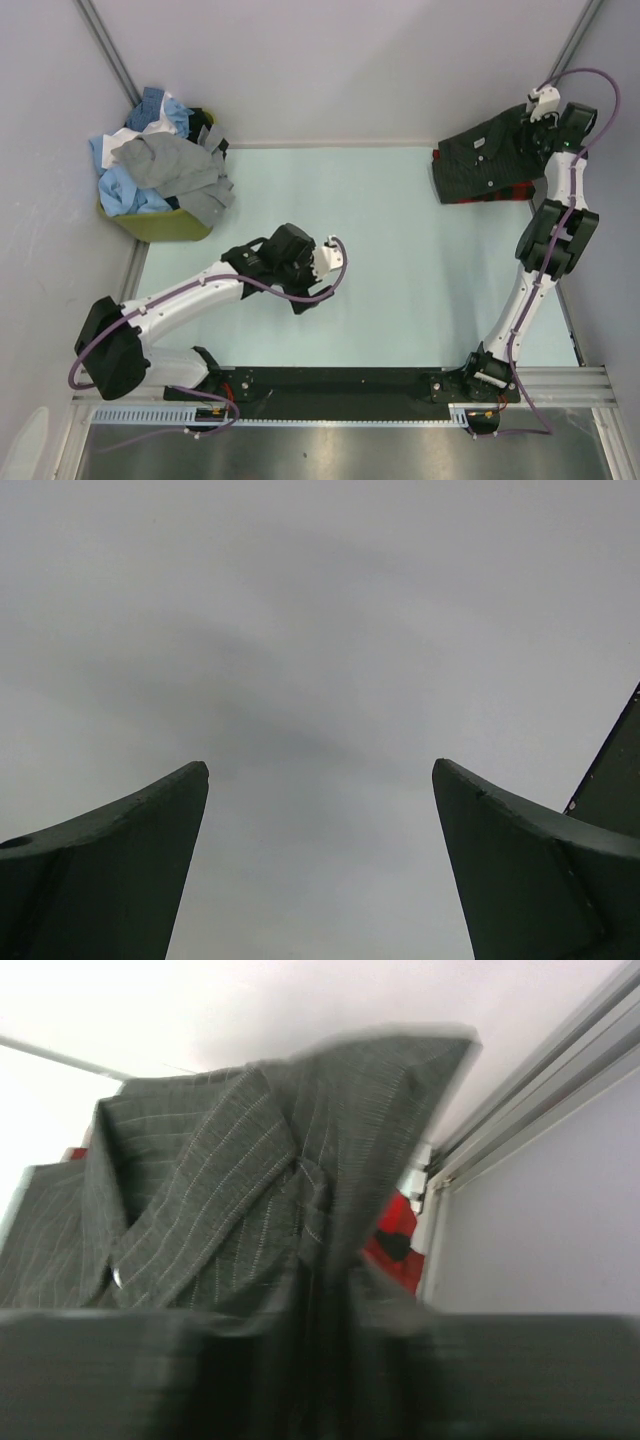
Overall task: Fold and stack the long sleeve shirts
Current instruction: Neatly place the folded shirt to the corner
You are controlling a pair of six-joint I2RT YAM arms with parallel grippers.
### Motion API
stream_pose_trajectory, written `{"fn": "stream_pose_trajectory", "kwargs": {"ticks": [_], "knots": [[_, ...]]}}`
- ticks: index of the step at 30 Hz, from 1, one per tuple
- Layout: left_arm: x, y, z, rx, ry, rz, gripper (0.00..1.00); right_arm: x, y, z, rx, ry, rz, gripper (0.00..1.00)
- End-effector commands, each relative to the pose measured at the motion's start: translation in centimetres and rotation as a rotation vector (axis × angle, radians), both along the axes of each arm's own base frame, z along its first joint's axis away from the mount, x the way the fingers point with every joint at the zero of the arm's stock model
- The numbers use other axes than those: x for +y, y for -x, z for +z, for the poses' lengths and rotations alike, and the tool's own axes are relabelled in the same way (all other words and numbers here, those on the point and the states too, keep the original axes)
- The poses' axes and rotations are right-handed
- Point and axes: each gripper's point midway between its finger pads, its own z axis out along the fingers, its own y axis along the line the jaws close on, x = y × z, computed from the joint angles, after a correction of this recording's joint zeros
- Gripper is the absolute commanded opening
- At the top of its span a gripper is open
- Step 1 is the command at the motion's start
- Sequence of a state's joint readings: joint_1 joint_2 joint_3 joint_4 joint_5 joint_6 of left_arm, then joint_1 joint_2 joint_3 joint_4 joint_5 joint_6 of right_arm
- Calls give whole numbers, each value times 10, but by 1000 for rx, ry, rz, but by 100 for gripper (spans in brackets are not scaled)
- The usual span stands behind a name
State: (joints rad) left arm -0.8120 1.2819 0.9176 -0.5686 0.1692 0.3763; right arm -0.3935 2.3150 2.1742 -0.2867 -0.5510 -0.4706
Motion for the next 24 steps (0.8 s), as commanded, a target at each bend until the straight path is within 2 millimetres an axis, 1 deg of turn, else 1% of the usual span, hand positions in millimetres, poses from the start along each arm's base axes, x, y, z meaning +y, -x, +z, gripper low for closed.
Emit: {"fn": "stream_pose_trajectory", "kwargs": {"ticks": [1,2,3,4,5,6,8,9,10,11,12,13,14,15,17,18,19,22,23,24], "knots": [[-4,-9,18,-17,21,-1,99,-8,-28,6,-180,90,20,38],[-4,-9,18,-4,24,14,99,-13,-32,9,-202,96,1,44],[0,-12,18,6,23,37,99,-18,-36,12,-222,107,-19,54],[1,-13,18,22,28,58,100,-27,-40,20,-243,118,-54,59],[0,-10,18,66,55,83,99,-33,-41,24,-253,119,-71,64],[4,-12,18,99,72,115,99,-37,-41,31,-265,112,-87,71],[3,-10,20,159,125,153,99,-44,-39,57,-307,122,-110,78],[6,-16,23,165,151,181,99,-43,-38,65,-315,119,-110,81],[6,-19,26,171,173,198,99,-41,-35,76,-326,114,-109,82],[5,-21,28,187,199,224,99,-38,-31,98,-353,119,-105,84],[6,-29,32,193,235,246,99,-35,-28,108,-364,115,-99,90],[6,-33,34,201,256,261,99,-32,-25,119,-378,107,-98,93],[6,-36,37,216,279,285,99,-29,-18,142,-411,117,-99,96],[7,-45,43,214,310,298,99,-26,-15,156,-432,122,-102,98],[10,-53,45,212,323,322,100,-23,-7,178,-458,104,-112,99],[11,-59,50,200,340,328,99,-19,2,196,-474,98,-110,99],[11,-60,53,199,351,326,99,-15,6,205,-482,89,-95,99],[11,-68,65,161,376,336,99,-4,28,211,-396,-19,-96,100],[11,-69,70,154,389,341,99,1,34,209,-362,-60,-88,100],[12,-74,78,133,404,349,99,11,50,205,-285,-131,-85,100]]}}
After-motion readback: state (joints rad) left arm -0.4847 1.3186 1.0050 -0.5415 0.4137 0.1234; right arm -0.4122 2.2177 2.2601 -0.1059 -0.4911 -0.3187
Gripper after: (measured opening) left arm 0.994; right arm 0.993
